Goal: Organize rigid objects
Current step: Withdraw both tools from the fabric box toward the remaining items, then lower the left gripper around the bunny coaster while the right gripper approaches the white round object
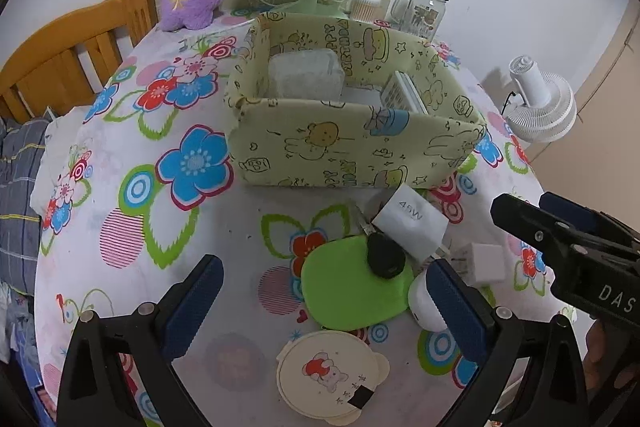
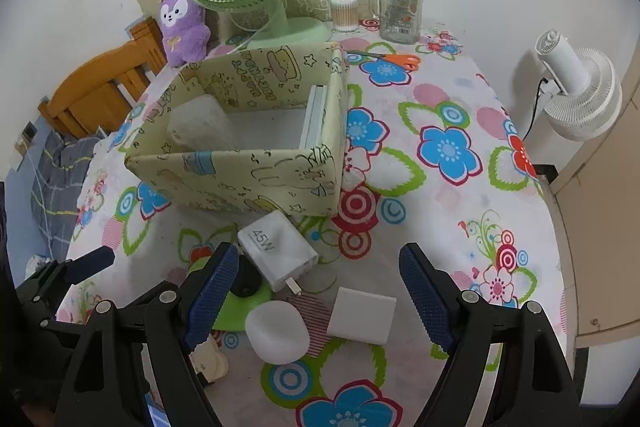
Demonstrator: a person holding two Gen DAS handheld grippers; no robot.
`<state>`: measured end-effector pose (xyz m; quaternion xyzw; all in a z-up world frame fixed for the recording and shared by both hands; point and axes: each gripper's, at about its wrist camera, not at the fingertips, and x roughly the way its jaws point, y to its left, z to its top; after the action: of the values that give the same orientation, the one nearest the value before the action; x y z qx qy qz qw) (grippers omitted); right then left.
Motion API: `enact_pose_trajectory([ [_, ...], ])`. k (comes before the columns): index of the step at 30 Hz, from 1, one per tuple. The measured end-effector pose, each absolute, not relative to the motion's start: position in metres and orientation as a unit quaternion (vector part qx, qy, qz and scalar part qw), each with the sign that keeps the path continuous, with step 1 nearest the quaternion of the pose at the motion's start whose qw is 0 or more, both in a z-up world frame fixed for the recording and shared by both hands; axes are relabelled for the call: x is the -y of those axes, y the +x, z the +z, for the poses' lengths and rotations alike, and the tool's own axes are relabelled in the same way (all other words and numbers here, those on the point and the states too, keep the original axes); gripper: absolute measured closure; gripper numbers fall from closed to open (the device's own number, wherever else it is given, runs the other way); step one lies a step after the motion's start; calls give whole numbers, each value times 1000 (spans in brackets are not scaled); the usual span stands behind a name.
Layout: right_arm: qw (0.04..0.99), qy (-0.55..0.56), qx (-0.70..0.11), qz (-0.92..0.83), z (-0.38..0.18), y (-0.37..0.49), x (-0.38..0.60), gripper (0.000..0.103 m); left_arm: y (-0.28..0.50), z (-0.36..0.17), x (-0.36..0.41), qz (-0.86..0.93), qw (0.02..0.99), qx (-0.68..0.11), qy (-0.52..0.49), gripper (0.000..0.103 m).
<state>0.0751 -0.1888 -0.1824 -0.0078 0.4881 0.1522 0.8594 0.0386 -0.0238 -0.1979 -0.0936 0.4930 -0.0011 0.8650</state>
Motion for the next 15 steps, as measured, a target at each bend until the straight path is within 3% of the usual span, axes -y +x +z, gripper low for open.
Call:
enact_pose_trajectory([
  [15,851,-11,-494,178,-216,53,180,19,17,-231,29,-14,866,-497,-46,1],
])
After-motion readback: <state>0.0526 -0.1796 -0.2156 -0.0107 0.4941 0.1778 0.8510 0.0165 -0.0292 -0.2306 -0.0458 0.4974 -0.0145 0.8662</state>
